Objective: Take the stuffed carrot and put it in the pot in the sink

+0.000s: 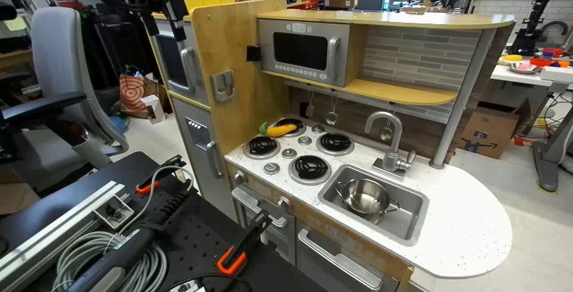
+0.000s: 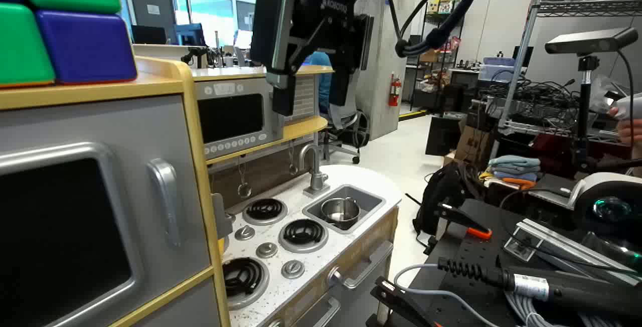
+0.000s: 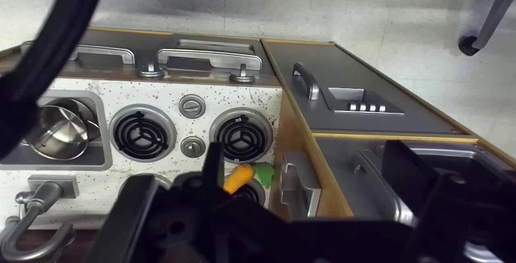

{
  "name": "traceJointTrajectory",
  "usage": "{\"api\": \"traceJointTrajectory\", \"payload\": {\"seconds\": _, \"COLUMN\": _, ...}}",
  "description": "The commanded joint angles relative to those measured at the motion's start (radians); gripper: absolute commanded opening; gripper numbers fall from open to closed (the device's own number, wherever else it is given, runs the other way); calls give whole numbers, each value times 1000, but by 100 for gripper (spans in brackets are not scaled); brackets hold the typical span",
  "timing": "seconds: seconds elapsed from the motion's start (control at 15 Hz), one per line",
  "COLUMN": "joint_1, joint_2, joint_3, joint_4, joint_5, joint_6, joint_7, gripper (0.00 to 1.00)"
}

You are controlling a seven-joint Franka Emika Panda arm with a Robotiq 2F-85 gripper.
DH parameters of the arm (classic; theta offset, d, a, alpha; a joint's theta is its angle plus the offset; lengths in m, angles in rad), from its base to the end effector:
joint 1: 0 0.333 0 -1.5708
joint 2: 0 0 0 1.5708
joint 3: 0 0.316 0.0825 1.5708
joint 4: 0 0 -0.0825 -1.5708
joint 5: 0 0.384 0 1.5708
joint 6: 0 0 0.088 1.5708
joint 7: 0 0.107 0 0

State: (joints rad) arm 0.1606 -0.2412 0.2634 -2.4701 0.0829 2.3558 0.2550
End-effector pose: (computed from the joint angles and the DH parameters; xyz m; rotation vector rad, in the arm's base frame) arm 0.4189 0.1906 0.3911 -3.0923 -0.1708 -0.1763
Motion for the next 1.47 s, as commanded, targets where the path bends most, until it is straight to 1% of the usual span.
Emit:
{"api": "traceJointTrajectory", "payload": {"seconds": 0.0, "joint_1": 11, "joint_2": 0, "joint_3": -11, "joint_4": 2, "joint_5": -4, "joint_6": -2, "joint_7": 2, "gripper": 100}}
{"api": "traceJointTrajectory", "payload": {"seconds": 0.47, "joint_1": 11, "joint_2": 0, "joint_3": -11, "joint_4": 2, "joint_5": -4, "joint_6": -2, "joint_7": 2, "gripper": 100}}
{"api": "traceJointTrajectory", "payload": {"seconds": 0.53, "joint_1": 2, "joint_2": 34, "joint_3": -3, "joint_4": 6, "joint_5": -18, "joint_6": 48, "joint_7": 42, "gripper": 100}}
{"api": "traceJointTrajectory", "payload": {"seconds": 0.6, "joint_1": -6, "joint_2": 69, "joint_3": 0, "joint_4": 16, "joint_5": -24, "joint_6": 71, "joint_7": 69, "gripper": 100}}
{"api": "traceJointTrajectory", "payload": {"seconds": 0.73, "joint_1": -35, "joint_2": 168, "joint_3": -3, "joint_4": 40, "joint_5": -60, "joint_6": 144, "joint_7": 162, "gripper": 100}}
{"api": "traceJointTrajectory", "payload": {"seconds": 0.8, "joint_1": -54, "joint_2": 228, "joint_3": -9, "joint_4": 52, "joint_5": -96, "joint_6": 177, "joint_7": 224, "gripper": 100}}
{"api": "traceJointTrajectory", "payload": {"seconds": 0.93, "joint_1": -73, "joint_2": 333, "joint_3": -41, "joint_4": 73, "joint_5": -171, "joint_6": 259, "joint_7": 335, "gripper": 100}}
{"api": "traceJointTrajectory", "payload": {"seconds": 1.0, "joint_1": -75, "joint_2": 385, "joint_3": -68, "joint_4": 88, "joint_5": -220, "joint_6": 301, "joint_7": 401, "gripper": 100}}
{"api": "traceJointTrajectory", "payload": {"seconds": 1.13, "joint_1": -54, "joint_2": 481, "joint_3": -146, "joint_4": 134, "joint_5": -264, "joint_6": 375, "joint_7": 487, "gripper": 100}}
{"api": "traceJointTrajectory", "payload": {"seconds": 1.27, "joint_1": -26, "joint_2": 577, "joint_3": -211, "joint_4": 198, "joint_5": -236, "joint_6": 457, "joint_7": 522, "gripper": 100}}
{"api": "traceJointTrajectory", "payload": {"seconds": 1.33, "joint_1": -16, "joint_2": 619, "joint_3": -229, "joint_4": 229, "joint_5": -200, "joint_6": 507, "joint_7": 522, "gripper": 100}}
{"api": "traceJointTrajectory", "payload": {"seconds": 1.4, "joint_1": -10, "joint_2": 664, "joint_3": -231, "joint_4": 265, "joint_5": -154, "joint_6": 546, "joint_7": 513, "gripper": 100}}
